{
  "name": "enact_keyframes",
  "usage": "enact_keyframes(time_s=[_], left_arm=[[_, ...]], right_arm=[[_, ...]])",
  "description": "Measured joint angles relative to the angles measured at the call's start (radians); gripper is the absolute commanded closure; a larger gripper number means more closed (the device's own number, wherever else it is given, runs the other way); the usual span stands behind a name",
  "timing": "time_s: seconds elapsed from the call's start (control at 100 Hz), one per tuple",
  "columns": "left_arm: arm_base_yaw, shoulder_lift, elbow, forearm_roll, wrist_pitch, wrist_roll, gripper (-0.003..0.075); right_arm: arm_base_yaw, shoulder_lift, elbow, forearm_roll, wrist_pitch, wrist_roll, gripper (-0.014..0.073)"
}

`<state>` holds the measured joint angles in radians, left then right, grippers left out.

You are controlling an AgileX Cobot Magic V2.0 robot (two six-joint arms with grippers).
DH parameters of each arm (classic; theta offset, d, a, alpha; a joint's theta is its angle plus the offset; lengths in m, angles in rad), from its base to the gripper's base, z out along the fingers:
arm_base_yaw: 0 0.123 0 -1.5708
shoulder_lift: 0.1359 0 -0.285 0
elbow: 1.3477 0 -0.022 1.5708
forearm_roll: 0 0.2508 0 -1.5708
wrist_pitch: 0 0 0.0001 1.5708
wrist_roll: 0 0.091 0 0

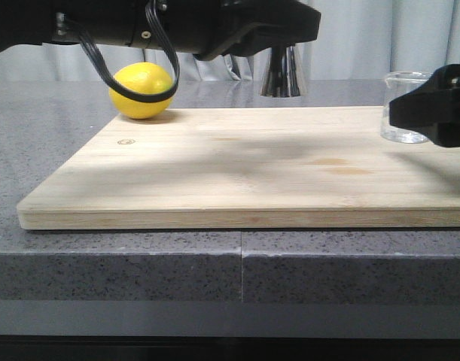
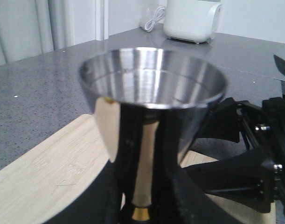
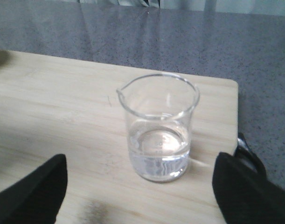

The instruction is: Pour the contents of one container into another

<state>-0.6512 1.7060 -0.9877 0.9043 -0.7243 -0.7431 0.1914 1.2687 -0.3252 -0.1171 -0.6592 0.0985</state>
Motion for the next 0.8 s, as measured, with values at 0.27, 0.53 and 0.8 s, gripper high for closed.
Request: enact_keyframes(time_s=[0.27,0.53,0.8], left_arm=[[0.000,0.000,0.000,0.018,-0.004,-0.005,0.0741],[0.000,0.000,0.000,0.022,-0.026,-0.006,0.0741],[0.000,0.000,0.000,0.029,-0.031,-0.006,0.0741]], right_arm=[[0.000,0.074,-0.049,0.000,-0.033,0.000,0.0026],[0.000,0.151,-0.087,0.000,-0.076,0.000,0.0118],[0.000,0.223,-0.103,0.000,-0.134,0.002,0.0118]])
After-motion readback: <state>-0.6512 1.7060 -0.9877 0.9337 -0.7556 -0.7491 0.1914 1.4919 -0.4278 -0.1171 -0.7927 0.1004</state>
